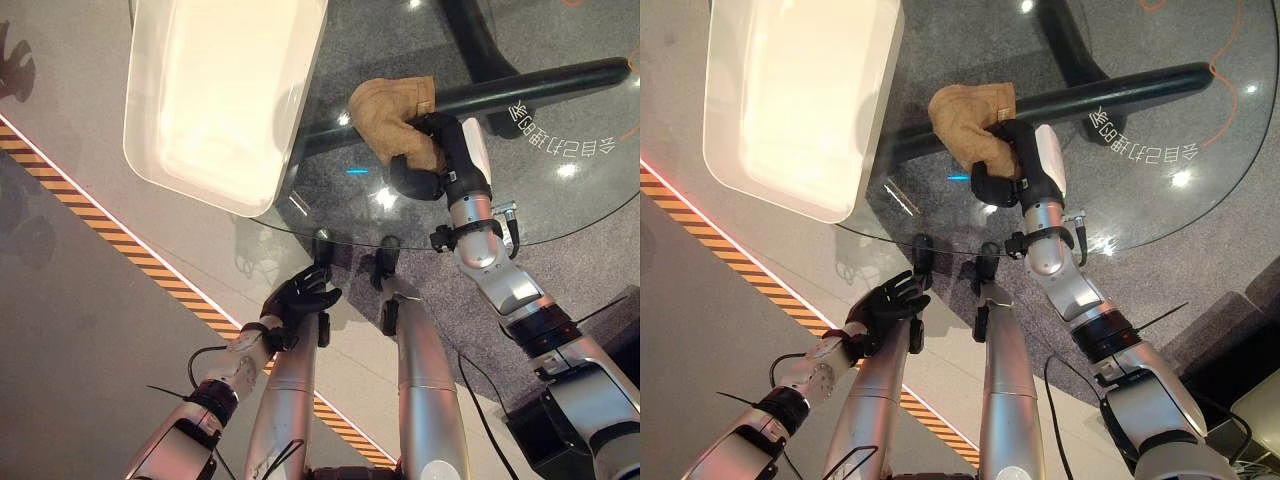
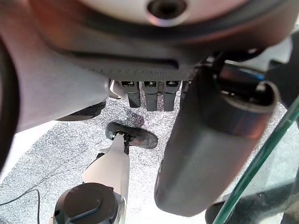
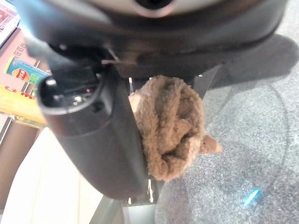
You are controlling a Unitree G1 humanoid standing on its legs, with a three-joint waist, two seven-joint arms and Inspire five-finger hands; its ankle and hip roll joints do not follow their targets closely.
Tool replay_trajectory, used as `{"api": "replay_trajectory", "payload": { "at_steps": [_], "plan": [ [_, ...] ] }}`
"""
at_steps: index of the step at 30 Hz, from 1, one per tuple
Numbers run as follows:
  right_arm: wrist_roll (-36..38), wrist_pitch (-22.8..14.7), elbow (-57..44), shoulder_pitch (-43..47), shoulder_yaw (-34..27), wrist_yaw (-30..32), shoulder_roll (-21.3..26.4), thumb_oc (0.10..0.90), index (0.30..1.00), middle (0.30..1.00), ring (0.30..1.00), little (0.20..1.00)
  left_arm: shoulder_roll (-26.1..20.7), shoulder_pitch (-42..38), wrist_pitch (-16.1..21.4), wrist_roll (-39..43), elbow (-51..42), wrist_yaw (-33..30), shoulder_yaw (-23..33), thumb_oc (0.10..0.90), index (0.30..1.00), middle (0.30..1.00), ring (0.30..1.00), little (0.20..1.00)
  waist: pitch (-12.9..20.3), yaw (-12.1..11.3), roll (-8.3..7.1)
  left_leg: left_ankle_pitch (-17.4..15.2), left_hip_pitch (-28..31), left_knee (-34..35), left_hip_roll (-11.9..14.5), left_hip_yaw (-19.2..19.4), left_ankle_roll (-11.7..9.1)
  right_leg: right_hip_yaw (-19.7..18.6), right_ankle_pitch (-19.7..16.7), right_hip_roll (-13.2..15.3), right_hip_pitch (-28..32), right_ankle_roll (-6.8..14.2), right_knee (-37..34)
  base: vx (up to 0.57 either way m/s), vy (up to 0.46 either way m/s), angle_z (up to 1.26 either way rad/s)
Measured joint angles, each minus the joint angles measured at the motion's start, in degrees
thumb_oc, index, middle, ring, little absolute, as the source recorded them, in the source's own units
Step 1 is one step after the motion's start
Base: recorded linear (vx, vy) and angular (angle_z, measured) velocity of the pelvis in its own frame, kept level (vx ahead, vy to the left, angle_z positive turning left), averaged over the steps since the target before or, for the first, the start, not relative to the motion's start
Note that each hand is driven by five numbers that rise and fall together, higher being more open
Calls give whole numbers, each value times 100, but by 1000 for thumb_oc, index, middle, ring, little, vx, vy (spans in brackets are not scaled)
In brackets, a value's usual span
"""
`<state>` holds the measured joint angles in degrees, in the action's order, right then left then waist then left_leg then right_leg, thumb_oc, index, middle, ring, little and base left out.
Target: Wipe the table with a cloth and put it in the basket.
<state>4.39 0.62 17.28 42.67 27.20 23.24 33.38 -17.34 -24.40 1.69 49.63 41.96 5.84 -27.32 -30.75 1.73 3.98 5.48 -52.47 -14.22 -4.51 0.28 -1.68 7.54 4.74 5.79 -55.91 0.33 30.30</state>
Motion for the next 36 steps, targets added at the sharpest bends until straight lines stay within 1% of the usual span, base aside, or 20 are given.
{"api": "replay_trajectory", "payload": {
  "at_steps": [4, 8, 12, 22, 30, 32, 36],
  "plan": [
    [-63, 2, -13, 11, 20, -100, 6, 100, 300, 300, 300, 200, -1, 0, -4, -1, -5, -2, 0, 800, 900, 900, 900, 900, 0, 1, 0, 0, -4, 0, 0, -3, 0, 4, 1, 1, 0, 1, 1, 0, 0, 0],
    [-206, 24, -75, 42, 168, -317, 57, 100, 300, 300, 300, 200, -2, 0, -6, -2, -15, -3, 0, 800, 900, 900, 900, 900, 0, 1, 0, 1, -5, -6, 0, -8, 0, 10, 1, 0, 0, 2, 1, 0, 0, 0],
    [-213, 20, -91, 53, 319, -328, 43, 100, 300, 300, 300, 200, -6, -8, -7, -3, -17, -3, 0, 800, 900, 900, 900, 900, 0, -1, 0, 1, -27, -67, 0, -20, 1, 23, 2, 1, 0, 3, 6, -14, -37, 1],
    [-211, 23, -89, 6, 442, -273, -13, 100, 300, 300, 300, 200, -3, -12, -9, 2, -27, -1, 0, 800, 900, 900, 900, 900, -1, -8, -1, 2, -31, -80, -23, -77, -1, 72, 2, 27, 25, 2, 41, -5, -7, 2],
    [-209, 95, -90, -201, 438, -183, -103, 100, 300, 300, 300, 200, 6, -11, -61, 24, -11, 2, -3, 800, 900, 900, 900, 900, -6, -7, -11, 39, 107, -84, -41, -98, 2, 94, 1, 33, 152, 2, 46, -12, -9, 1],
    [-198, 135, -90, -355, 443, -176, -117, 100, 300, 300, 300, 200, 8, 8, -131, 25, 2, 9, -15, 800, 900, 900, 900, 900, -6, -7, -15, 22, 230, -69, -44, -104, -21, 103, 3, 32, 279, 2, 36, -61, -35, 2],
    [-143, 144, -90, -639, 434, -171, -116, 100, 300, 300, 300, 200, 19, 90, -129, 39, 65, 18, 8, 800, 900, 900, 900, 900, -8, 6, -29, 1, 441, 12, -44, -103, 3, 109, 4, 31, 481, 6, -6, -55, -25, 0]
  ]
}}
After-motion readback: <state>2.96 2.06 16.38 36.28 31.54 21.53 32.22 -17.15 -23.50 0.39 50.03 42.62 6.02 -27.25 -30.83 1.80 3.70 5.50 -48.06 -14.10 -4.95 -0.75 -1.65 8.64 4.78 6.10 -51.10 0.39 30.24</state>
